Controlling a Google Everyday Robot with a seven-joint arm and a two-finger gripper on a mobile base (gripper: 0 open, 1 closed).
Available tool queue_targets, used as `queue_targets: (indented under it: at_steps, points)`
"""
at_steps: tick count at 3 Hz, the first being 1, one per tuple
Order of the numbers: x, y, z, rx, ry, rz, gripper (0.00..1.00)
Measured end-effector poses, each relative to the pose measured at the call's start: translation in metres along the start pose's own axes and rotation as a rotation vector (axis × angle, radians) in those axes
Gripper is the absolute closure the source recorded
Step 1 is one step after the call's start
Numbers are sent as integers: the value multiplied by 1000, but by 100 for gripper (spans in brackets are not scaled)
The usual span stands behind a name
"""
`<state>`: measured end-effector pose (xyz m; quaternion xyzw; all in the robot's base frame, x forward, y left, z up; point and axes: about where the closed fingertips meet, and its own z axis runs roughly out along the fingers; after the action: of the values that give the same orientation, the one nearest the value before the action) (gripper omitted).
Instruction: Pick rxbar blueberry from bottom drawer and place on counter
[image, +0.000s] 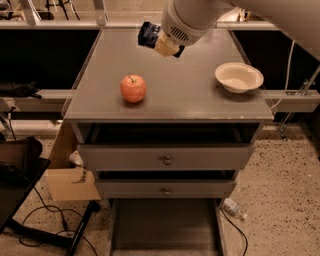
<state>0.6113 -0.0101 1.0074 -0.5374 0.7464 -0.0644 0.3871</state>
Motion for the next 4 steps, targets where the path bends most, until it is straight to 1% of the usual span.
queue_targets:
  at_steps: [1,2,3,4]
  points:
    - [2,-46,46,21,-132,20,100]
    - [-6,-77,103,-11,-264,13,100]
    - [-3,-83,207,-116,-300,-29,100]
    - [10,-78,274,-193,-261,-21,100]
